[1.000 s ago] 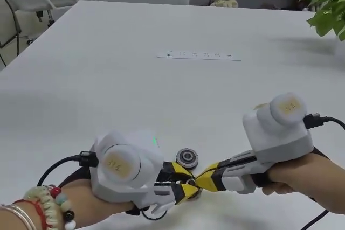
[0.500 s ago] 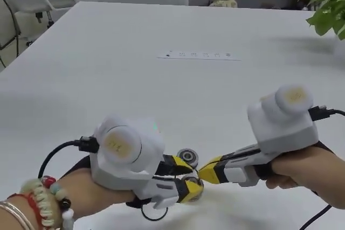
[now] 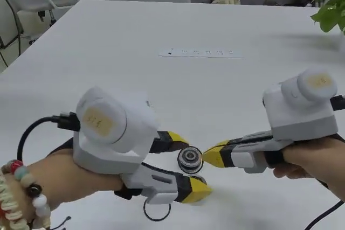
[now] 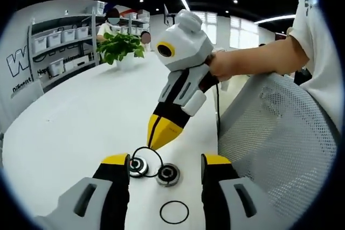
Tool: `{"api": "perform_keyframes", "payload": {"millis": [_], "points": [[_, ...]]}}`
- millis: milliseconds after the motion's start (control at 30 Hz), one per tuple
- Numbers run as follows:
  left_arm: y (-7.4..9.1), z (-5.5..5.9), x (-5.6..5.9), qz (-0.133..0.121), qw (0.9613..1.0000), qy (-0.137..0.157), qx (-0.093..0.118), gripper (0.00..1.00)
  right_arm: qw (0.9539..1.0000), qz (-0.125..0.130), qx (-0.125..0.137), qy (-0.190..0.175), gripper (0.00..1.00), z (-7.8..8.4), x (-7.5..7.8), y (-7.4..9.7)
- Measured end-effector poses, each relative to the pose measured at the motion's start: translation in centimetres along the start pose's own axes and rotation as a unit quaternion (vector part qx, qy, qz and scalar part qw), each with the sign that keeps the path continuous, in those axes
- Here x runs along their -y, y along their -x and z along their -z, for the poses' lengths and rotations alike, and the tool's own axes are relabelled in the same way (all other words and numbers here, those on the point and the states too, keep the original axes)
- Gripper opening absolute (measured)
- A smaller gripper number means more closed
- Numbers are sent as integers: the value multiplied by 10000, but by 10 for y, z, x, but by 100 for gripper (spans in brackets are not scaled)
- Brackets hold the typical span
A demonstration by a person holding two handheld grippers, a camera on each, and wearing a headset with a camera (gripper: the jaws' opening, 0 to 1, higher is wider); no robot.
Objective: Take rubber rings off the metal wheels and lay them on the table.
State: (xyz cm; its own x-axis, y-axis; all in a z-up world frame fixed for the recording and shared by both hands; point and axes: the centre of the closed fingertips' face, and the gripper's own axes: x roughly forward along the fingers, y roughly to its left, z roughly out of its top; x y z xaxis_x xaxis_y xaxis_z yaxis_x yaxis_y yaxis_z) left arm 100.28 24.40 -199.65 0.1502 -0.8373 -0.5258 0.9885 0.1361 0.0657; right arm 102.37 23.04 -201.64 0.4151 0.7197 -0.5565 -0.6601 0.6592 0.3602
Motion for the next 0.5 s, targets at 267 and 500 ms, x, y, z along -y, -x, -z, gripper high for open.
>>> {"api": "perform_keyframes", "payload": {"millis": [267, 500], "points": [[41, -22, -9, -354, 9984, -415, 138, 57, 9995, -30, 321, -1, 0, -15, -7, 5], [72, -30, 2, -384, 9982, -306, 353, 64, 9989, -119, 442, 31, 0, -21, -14, 6]]}}
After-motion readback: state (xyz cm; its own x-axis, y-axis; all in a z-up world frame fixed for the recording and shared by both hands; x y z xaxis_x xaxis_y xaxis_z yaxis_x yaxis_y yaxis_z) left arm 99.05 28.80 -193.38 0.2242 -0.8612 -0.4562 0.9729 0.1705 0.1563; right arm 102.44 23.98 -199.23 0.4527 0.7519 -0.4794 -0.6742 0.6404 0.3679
